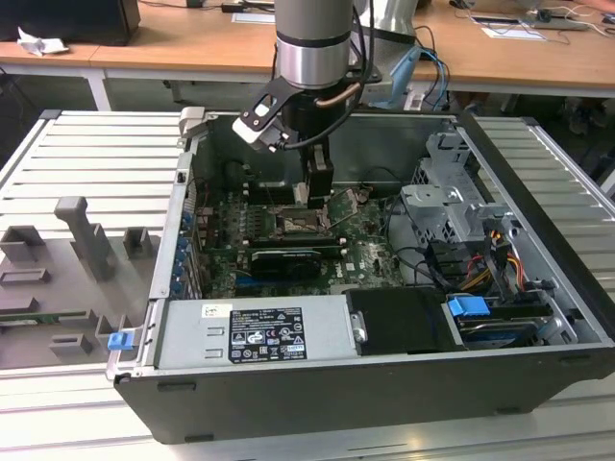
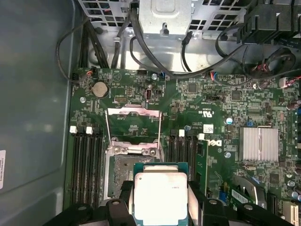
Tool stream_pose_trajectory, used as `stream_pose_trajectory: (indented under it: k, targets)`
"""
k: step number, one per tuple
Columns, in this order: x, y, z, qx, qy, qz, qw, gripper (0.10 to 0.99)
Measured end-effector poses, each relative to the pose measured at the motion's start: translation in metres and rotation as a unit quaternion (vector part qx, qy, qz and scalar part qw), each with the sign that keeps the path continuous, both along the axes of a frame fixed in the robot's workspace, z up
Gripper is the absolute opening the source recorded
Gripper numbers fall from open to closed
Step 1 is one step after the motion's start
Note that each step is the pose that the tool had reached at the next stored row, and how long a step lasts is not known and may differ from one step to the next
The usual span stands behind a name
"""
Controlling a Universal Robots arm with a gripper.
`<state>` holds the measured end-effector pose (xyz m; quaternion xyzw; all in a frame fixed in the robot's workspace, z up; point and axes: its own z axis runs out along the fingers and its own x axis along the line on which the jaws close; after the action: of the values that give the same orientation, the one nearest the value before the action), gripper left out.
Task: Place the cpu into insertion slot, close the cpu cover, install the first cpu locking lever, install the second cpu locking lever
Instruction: 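Place the cpu into insertion slot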
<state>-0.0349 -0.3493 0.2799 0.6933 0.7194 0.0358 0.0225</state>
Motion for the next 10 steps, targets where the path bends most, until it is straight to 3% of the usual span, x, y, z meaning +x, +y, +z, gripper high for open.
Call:
stream_pose_trajectory:
  k: [3,10]
  targets:
    - [-0.0001,0.0022,-0.0116,0.0000,0.0007,0.000,1.0000,0.541]
    - [0.0000,0.0094,-0.0262,0.0000,0.0019,0.000,1.0000,0.541]
